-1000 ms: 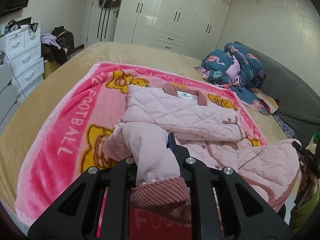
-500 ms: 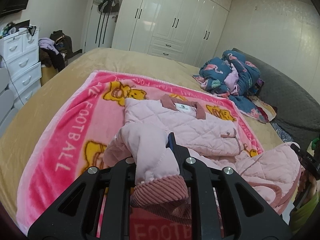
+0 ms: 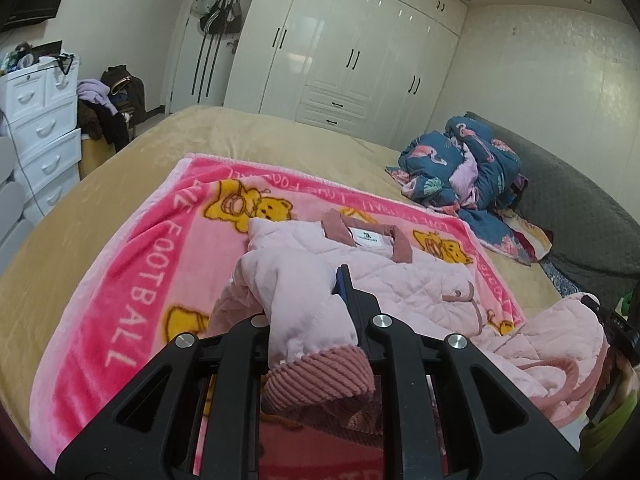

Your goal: Fold large clothes

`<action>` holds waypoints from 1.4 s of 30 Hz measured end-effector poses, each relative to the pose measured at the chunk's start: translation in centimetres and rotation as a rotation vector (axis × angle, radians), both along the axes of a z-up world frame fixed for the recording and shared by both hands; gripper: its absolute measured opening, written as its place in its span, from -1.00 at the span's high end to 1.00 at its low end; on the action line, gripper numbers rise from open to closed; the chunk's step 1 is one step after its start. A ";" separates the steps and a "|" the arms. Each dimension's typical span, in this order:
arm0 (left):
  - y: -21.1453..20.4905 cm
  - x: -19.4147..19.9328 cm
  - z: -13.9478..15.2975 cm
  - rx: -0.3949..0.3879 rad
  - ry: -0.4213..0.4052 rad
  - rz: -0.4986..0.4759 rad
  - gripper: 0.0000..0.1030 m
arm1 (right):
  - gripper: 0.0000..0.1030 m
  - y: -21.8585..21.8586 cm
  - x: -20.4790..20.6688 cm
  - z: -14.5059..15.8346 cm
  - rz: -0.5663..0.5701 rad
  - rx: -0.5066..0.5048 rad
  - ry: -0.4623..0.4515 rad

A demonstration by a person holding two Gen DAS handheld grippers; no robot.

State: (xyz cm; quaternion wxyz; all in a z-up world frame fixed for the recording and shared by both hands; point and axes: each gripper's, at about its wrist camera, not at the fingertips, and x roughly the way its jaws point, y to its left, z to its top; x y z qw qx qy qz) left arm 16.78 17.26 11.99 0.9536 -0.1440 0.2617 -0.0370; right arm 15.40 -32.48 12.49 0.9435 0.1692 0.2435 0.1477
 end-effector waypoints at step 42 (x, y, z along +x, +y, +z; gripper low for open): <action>0.2 13.4 -4.9 0.188 0.047 0.087 0.80 | 0.57 1.7 14.3 -3.2 -0.130 -0.024 0.039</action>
